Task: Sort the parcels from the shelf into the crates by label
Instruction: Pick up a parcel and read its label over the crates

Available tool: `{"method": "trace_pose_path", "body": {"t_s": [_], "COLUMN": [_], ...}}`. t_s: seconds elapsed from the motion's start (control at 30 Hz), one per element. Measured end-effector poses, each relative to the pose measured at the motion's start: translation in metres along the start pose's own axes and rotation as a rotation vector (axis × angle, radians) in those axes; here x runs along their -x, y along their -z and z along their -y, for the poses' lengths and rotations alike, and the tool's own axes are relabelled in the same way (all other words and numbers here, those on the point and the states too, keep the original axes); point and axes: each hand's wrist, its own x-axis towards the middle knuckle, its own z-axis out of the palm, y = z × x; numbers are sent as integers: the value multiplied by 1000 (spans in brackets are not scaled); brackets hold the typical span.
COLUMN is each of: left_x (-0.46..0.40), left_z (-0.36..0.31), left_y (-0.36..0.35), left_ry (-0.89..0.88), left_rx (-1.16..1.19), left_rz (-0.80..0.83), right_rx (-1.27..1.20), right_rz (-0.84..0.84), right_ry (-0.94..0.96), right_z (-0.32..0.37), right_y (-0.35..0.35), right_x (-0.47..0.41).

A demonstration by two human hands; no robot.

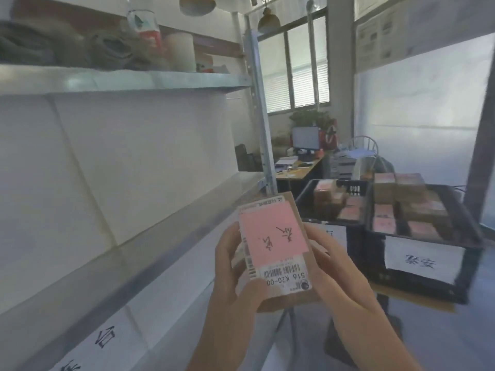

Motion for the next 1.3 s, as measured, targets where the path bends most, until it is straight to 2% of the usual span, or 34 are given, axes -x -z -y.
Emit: {"method": "trace_pose_path", "body": {"t_s": [0.13,0.23,0.33,0.53,0.7,0.83,0.93,1.0,1.1,1.2,1.3], "left_x": [-39,-76,-121,-219,-283,-318,-351,-378,-422,-467,-518], "left_z": [38,73,106,159,206,232,258,270,304,337,365], "left_y": [-33,-49,-63,-92,-136,-181,-215,-248,-303,-355,-390], "left_ry": [41,58,40,13,75,122,221,217,285,441,498], "left_rx": [61,79,-5,-40,-4,-10,47,7,-26,-82,-72], "left_rz": [162,180,222,346,462,548,628,663,626,612,571], "right_rx": [79,176,297,374,551,595,697,748,828,864,904], "right_rz": [-48,-86,-103,-180,-342,-529,-603,-629,-651,-673,-760], "right_ry": [2,-41,-69,-143,-245,-334,-426,-488,-551,-528,-523], "right_z": [-17,-31,-49,-72,-107,-127,-143,-151,-164,-185,-202], "right_y": [43,74,104,147,190,228,265,293,345,410,486], "right_x": [-9,-25,-54,-123,-159,-186,-212,-229,-255,-284,-311]}}
